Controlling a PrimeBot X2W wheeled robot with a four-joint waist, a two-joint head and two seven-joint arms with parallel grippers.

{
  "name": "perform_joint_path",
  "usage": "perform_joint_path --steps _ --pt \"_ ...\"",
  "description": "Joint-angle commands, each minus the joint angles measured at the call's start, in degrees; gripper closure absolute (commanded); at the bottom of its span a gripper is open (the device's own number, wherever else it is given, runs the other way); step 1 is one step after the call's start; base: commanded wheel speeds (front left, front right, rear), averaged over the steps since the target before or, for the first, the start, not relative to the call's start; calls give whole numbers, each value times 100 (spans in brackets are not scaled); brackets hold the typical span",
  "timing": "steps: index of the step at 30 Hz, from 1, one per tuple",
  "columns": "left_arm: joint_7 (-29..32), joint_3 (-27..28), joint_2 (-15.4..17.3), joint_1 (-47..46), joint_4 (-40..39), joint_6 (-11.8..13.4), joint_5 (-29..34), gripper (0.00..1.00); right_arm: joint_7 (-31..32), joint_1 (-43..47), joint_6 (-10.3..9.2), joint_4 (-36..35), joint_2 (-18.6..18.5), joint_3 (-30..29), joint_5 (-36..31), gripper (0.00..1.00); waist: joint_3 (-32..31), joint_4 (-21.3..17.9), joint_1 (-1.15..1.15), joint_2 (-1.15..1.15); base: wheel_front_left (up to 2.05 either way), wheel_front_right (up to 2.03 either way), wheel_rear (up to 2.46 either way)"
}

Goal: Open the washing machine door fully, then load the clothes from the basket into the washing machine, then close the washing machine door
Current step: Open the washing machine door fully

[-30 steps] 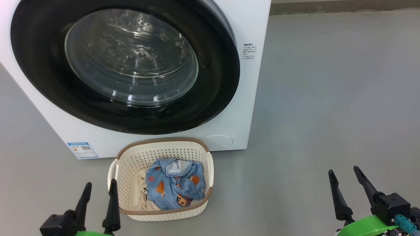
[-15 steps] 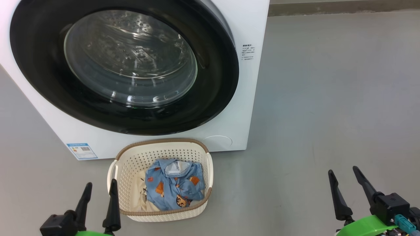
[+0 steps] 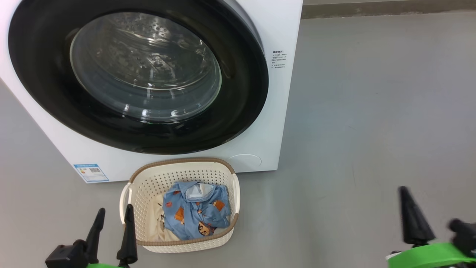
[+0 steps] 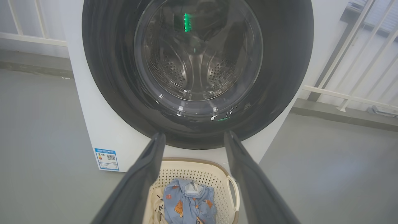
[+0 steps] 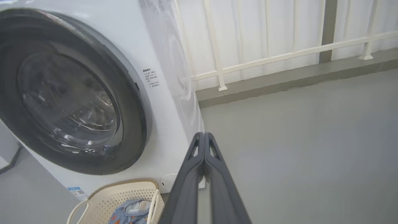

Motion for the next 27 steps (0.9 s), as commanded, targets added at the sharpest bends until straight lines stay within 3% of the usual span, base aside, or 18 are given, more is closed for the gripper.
perform_joint_path --steps 1,12,13,20,27 --pt "-78 153 60 -49 -169 -9 -24 0 -69 -192 8 -124 -25 19 473 100 12 -10 0 0 0 0 0" --pt "-78 80 76 -75 -204 -9 0 0 -69 -450 8 46 -94 -663 4796 100 250 -67 0 0 0 0 0" --pt "-78 80 76 -75 -204 -9 0 0 -69 -450 8 46 -94 -663 4796 100 250 -67 0 0 0 0 0" --pt "-78 20 119 -155 -285 -9 22 0 148 -756 8 163 -630 -771 6853 100 549 -149 0 0 0 0 0" --pt "-78 -138 112 -281 -435 -9 19 0 1340 -1412 8 401 -814 -1476 8062 100 980 -190 0 0 0 0 0"
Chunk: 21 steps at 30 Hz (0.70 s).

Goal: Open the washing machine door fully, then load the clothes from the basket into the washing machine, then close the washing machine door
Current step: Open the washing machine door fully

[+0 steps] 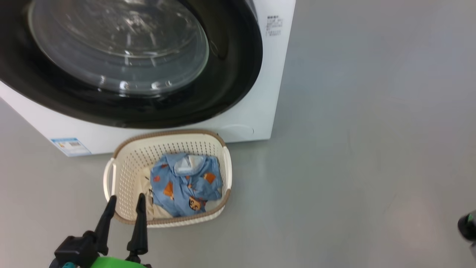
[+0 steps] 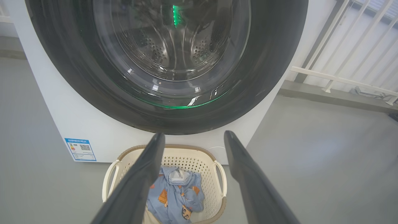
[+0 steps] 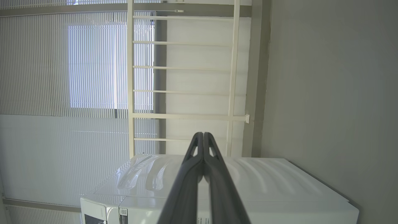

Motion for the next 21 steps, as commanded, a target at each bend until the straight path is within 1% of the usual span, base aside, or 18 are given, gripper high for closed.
perform_joint_path --steps 1,4,8,13,21 --pt "-58 120 69 -202 -205 -9 26 0 315 -326 9 -74 -140 -113 206 100 271 -32 0 0 0 0 0" --pt "-58 68 104 -255 -278 -9 44 0 919 -678 9 111 -110 -482 376 100 491 -25 0 0 0 0 0" --pt "-58 14 186 -367 -366 -9 85 0 1599 -1211 9 390 -98 -711 278 100 801 1 0 0 0 0 0" --pt "-58 -3 274 -497 -491 -9 170 0 2327 -1868 9 492 24 -729 59 100 1166 43 0 0 0 0 0" --pt "-58 -75 282 -642 -519 -9 209 0 3102 -2770 9 518 163 -544 -333 100 1437 253 0 0 0 0 0"
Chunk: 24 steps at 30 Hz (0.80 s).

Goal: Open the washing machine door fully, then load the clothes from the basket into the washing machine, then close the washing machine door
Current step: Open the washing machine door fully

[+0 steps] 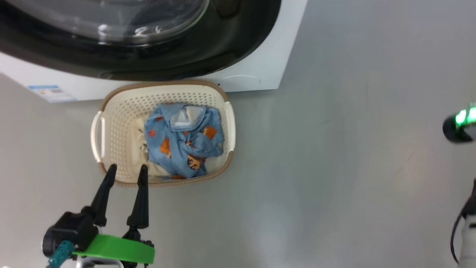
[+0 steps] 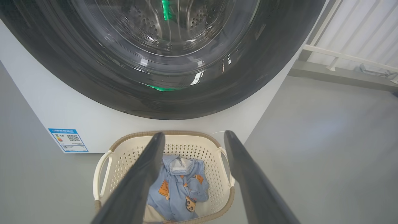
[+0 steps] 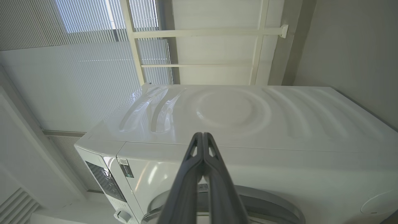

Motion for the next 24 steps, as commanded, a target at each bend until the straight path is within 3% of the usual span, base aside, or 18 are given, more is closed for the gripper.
perform_joint_path --steps 1,24 --pt "-36 151 86 -147 -137 -9 61 0 172 -277 9 -163 -31 172 -101 100 135 167 0 0 0 0 0" --pt "-36 -42 -141 -163 -484 -9 71 0 857 -1693 9 -220 -59 1065 -740 100 655 1021 0 0 0 0 0"
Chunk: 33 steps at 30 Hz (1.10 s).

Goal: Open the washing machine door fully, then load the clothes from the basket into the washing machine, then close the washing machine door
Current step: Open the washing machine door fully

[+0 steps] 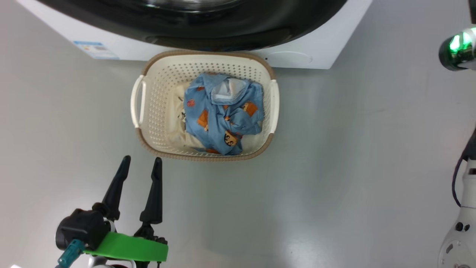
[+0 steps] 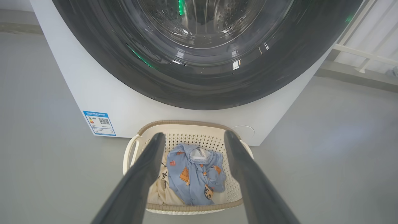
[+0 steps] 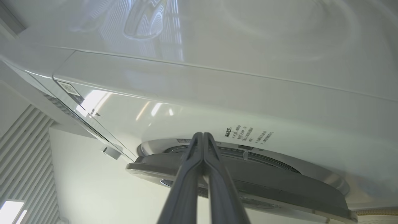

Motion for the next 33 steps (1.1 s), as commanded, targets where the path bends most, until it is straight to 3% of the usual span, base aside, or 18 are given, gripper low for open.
perform_joint_path --steps 1,33 --pt "-36 155 49 -86 -163 -9 54 0 41 -155 9 -167 52 163 -100 100 69 105 0 0 0 0 0" --pt "-36 -55 24 14 -317 -9 -361 0 -12 -838 9 29 -410 1085 -151 100 480 817 0 0 0 0 0"
